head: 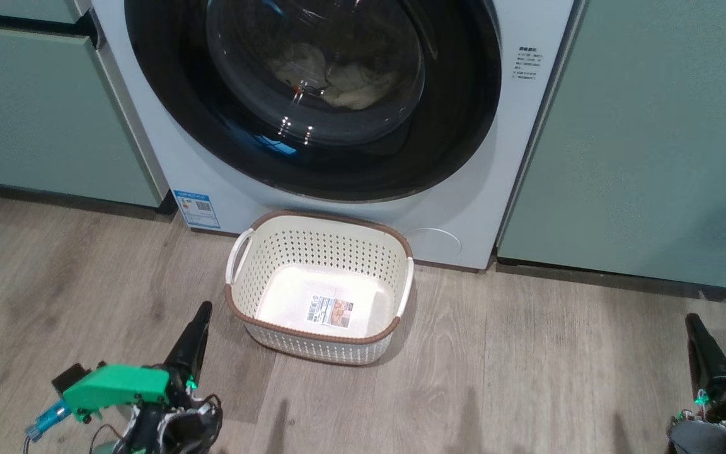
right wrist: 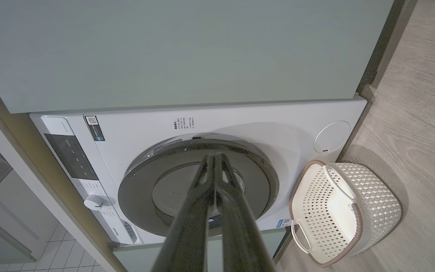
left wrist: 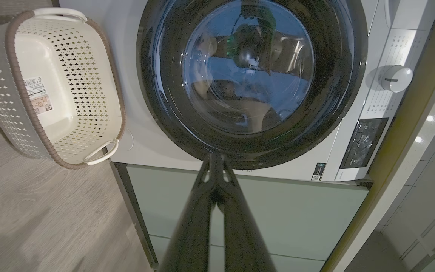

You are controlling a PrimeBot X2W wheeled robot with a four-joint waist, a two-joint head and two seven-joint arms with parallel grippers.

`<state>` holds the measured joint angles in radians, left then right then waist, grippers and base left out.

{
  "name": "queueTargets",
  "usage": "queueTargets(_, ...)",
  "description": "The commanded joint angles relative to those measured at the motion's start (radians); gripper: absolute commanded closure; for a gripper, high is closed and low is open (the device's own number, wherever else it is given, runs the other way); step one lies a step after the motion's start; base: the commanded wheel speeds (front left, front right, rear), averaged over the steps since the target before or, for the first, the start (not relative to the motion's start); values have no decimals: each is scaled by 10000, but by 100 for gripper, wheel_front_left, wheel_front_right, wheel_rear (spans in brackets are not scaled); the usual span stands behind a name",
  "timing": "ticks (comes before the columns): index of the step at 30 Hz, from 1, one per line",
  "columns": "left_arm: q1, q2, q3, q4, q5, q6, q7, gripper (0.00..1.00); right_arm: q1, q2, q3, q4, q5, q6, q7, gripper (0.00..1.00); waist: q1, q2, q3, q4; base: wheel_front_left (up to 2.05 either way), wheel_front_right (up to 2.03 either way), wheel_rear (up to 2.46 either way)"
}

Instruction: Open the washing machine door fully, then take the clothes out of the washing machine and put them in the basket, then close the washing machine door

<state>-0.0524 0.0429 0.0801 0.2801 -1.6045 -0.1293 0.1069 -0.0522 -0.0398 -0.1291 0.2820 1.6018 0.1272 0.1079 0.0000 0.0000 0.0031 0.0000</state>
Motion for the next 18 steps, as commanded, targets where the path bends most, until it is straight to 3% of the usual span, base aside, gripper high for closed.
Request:
queueTargets(1, -555, 73, 332, -353, -46, -14, 59, 100, -557, -104, 159, -372, 73, 35, 50, 100, 0, 0, 0, 0, 0, 0, 0)
queueTargets(18, -555, 73, 332, -353, -46, -14, 59, 100, -557, -104, 159, -372, 73, 35, 50, 100, 0, 0, 0, 0, 0, 0, 0)
